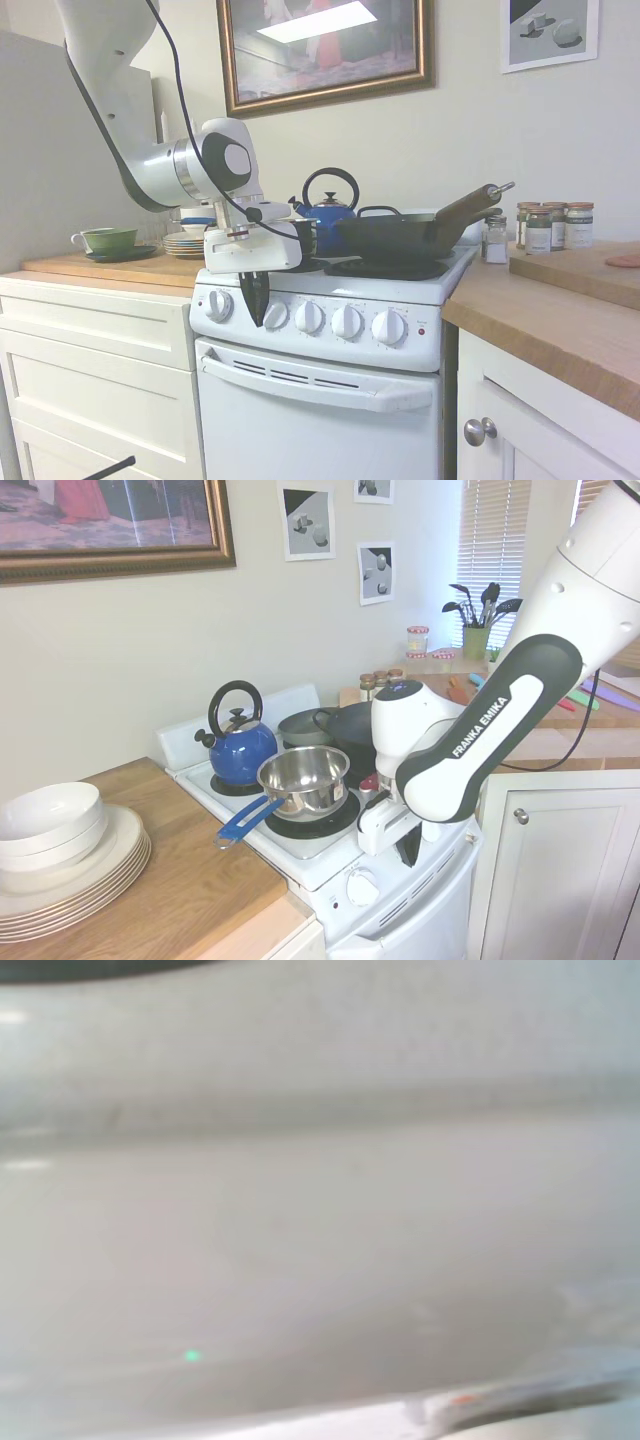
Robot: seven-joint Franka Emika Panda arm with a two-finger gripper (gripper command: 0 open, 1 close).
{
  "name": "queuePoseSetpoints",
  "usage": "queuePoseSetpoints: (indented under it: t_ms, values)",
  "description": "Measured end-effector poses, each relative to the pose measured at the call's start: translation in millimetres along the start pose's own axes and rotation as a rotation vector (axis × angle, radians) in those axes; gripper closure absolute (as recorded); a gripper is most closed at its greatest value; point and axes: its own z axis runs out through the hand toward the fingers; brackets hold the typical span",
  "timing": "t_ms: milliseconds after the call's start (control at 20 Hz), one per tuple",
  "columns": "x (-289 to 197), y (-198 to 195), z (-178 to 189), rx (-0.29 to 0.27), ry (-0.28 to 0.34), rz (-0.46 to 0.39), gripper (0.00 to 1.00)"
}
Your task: Turn on the stove on the bottom left
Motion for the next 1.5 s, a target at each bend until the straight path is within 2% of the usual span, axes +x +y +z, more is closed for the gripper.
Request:
queuePoseSetpoints:
  t_ms: [150,500,900,1150,1200,1500]
  values:
    - [1,-1,-7,0.027,-0.023,-0.014,1.0]
    - [-13,-8,-27,0.063,-0.021,-0.036,1.0]
    - [-28,14,-58,0.098,-0.035,0.012,1.0]
    - [-36,29,-61,0.103,-0.044,0.033,1.0]
    - [-37,31,-61,0.104,-0.047,0.038,0.0]
    - [-38,33,-61,0.11,-0.057,0.058,0.0]
